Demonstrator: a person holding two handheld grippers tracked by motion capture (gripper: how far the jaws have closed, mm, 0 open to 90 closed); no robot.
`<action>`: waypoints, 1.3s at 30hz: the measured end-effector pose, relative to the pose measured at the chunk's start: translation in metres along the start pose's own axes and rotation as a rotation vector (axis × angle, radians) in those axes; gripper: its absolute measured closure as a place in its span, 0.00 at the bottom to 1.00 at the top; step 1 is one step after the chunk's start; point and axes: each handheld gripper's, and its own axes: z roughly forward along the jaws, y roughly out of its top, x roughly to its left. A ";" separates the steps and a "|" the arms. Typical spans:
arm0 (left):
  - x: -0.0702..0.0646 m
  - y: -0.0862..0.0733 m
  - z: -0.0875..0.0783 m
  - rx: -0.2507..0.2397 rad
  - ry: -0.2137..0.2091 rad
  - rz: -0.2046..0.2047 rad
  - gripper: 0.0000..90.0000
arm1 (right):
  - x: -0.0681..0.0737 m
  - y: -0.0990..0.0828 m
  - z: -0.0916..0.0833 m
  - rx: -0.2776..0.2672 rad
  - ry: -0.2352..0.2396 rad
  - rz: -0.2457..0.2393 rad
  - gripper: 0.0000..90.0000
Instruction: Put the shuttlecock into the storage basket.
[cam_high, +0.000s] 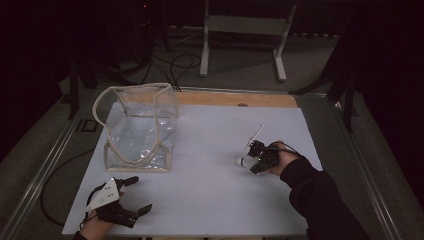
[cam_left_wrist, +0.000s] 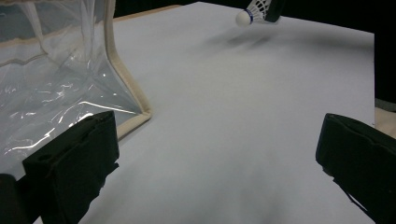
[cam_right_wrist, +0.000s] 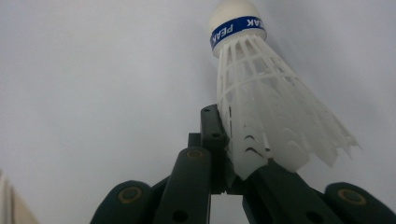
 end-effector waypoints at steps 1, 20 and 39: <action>0.000 0.000 0.000 0.001 0.000 0.001 0.01 | 0.002 -0.001 0.000 0.006 0.001 -0.005 1.00; -0.001 0.001 0.001 0.003 0.001 0.005 0.01 | 0.041 -0.001 -0.005 0.023 0.052 -0.185 1.00; -0.001 0.002 0.001 0.017 -0.003 0.010 0.01 | 0.057 -0.001 -0.008 0.027 0.091 -0.268 1.00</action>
